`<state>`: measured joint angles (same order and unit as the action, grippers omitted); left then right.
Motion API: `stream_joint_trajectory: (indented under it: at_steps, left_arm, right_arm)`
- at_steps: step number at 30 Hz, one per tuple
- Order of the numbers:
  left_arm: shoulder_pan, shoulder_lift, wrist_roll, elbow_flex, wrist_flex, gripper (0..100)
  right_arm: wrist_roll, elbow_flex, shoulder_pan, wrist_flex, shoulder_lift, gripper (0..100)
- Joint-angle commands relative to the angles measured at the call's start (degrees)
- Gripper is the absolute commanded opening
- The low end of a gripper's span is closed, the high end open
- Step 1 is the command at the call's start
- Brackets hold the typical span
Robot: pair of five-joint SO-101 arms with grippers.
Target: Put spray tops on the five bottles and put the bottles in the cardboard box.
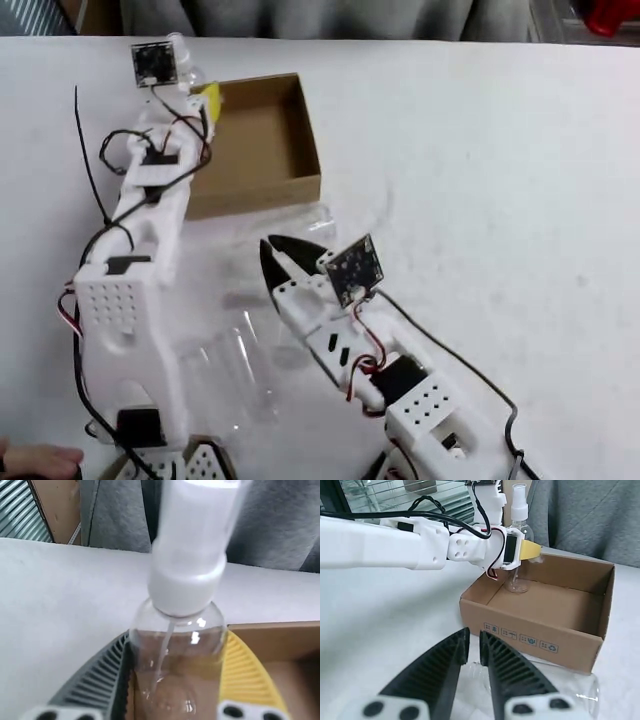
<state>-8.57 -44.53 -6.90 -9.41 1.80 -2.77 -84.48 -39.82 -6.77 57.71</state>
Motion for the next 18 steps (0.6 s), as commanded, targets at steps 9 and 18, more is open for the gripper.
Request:
stream_joint_trajectory:
  at_steps: [9,18]
  left_arm:
    - [-1.1,1.3,-3.6,-3.4,-2.1,32]
    - [-1.1,1.8,-4.0,-3.1,-2.3,32]
  right_arm:
    - [0.7,1.2,0.2,-1.4,-0.1,1.5]
    - [0.7,1.2,0.2,-1.4,-0.1,1.5]
